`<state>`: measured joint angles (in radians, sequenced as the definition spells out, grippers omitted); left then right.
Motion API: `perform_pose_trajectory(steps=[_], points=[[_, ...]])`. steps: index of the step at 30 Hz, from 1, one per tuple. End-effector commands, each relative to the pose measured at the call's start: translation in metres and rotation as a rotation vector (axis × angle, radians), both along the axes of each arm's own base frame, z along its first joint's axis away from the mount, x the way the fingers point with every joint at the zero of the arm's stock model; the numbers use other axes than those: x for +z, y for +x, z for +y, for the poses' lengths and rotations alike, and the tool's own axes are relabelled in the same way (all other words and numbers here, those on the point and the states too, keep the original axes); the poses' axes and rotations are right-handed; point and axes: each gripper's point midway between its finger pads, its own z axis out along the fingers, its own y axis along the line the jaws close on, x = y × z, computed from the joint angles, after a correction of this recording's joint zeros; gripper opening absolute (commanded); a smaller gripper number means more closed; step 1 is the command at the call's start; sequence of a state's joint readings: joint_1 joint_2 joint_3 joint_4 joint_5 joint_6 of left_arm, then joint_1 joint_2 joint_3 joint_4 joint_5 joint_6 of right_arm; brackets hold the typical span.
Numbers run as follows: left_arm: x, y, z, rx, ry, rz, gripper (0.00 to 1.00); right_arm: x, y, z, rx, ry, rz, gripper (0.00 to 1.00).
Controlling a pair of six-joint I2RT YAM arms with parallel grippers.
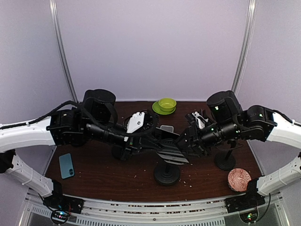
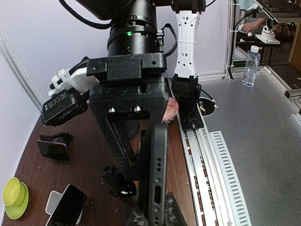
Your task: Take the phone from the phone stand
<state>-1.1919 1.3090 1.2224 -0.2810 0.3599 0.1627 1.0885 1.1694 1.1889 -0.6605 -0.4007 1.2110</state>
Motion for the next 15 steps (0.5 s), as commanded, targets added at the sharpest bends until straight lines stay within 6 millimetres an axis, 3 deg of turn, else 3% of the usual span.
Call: perform_pose_trajectory(steps=[1,8,15], points=[[0.082,0.047,0.009,0.194,-0.267,-0.122,0.0,-0.01,-0.024,-0.013,0.092,-0.063,-0.007,0.0],[0.076,0.041,0.014,0.186,-0.303,-0.095,0.0,-0.002,-0.026,-0.013,0.075,-0.053,0.027,0.0],[0.086,0.033,0.019,0.164,-0.353,-0.043,0.0,0.029,-0.028,-0.008,0.018,-0.013,0.114,0.0]])
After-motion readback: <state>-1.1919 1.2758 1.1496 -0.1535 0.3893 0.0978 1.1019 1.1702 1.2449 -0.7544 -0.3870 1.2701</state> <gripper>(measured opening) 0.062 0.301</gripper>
